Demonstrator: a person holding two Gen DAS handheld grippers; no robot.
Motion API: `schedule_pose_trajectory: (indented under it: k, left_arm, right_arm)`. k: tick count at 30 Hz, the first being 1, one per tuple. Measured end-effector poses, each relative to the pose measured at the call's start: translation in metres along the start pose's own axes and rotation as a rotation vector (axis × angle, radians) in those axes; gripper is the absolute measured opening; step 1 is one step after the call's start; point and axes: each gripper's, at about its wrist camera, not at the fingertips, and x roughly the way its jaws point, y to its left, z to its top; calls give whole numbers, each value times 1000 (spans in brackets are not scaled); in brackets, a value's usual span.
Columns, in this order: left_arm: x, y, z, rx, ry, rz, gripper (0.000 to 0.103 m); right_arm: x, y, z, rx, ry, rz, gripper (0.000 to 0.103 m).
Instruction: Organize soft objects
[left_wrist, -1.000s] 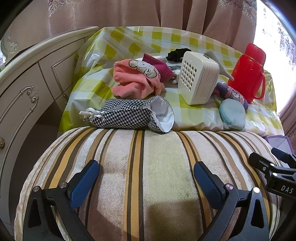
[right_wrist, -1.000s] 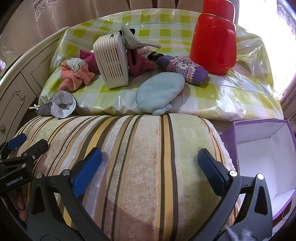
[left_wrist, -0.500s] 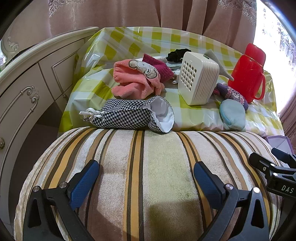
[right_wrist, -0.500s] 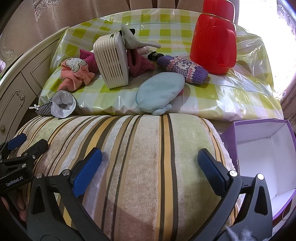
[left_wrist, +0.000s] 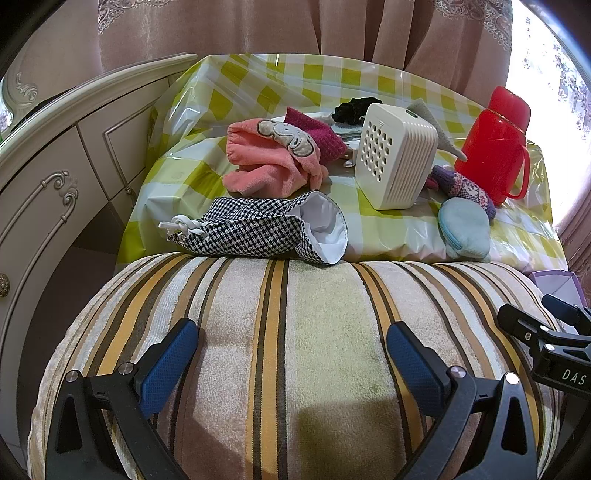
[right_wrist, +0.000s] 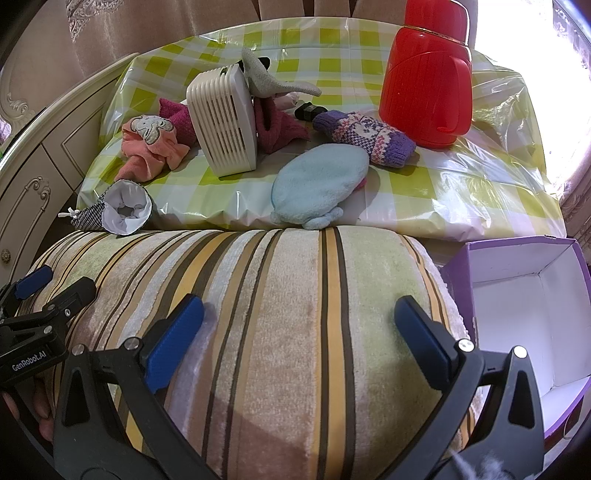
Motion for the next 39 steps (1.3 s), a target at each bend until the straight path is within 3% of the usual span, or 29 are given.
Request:
schedule_pose_trajectory:
  k: [21, 27, 34, 39]
  left_arm:
    - [-2, 5, 3, -22, -6, -25, 103]
    - [2, 13, 15, -81, 7, -85, 103]
    - [24, 33, 41, -234, 48, -163, 103]
    - [37, 42, 60, -293, 59, -122, 103]
  right_arm:
    - [-1, -2, 1, -12, 13, 15, 103]
    - [-2, -6, 3, -44, 49, 62, 103]
    - [0, -24, 14, -23, 86, 190, 103]
    - [6, -35, 31, 48, 80, 204, 103]
